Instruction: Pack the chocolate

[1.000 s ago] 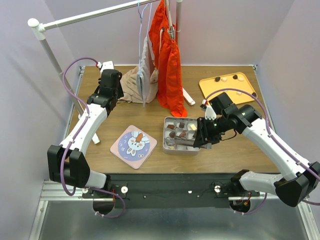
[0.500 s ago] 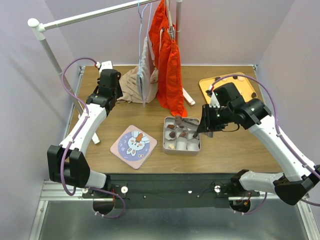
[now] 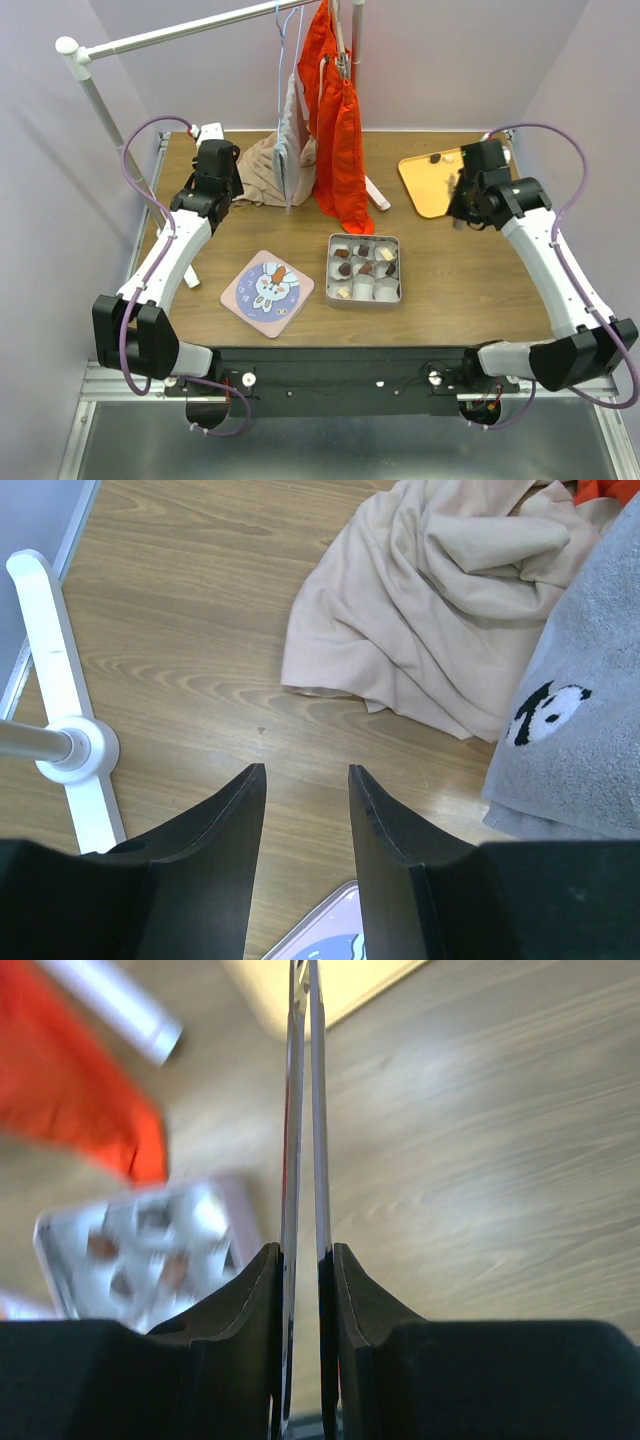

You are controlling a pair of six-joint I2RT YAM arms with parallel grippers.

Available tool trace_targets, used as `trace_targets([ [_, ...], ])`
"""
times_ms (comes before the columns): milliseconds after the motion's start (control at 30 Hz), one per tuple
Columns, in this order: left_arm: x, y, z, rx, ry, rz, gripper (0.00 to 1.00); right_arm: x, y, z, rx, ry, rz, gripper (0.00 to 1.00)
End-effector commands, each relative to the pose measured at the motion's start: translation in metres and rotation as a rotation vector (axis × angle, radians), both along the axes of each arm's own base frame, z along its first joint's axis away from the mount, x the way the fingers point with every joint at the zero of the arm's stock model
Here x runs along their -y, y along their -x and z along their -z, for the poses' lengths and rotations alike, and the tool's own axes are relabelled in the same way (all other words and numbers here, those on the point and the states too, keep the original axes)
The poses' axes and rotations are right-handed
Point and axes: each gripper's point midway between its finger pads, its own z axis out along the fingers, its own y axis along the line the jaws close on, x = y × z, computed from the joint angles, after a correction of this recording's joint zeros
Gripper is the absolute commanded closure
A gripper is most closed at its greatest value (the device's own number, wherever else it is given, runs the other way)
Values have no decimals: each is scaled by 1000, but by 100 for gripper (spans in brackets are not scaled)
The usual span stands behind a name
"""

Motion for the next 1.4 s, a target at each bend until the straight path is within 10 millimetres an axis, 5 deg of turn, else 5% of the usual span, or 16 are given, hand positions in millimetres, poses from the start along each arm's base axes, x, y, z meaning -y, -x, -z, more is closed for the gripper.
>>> trace_targets([
  [0,-8,2,-8,24,-18,-18,52,49,-53,-4,125,24,149,76],
  [233,-11,3,-7,20,-21,-27,52,83,-86,28,81,30,227,63],
  [467,-12,3,-3,11,-23,-28,52,113,-97,53,36,1,272,58],
  [1367,-13,-2,5,-12,-31,-33,52,120,-114,98,-48,1,235,53],
])
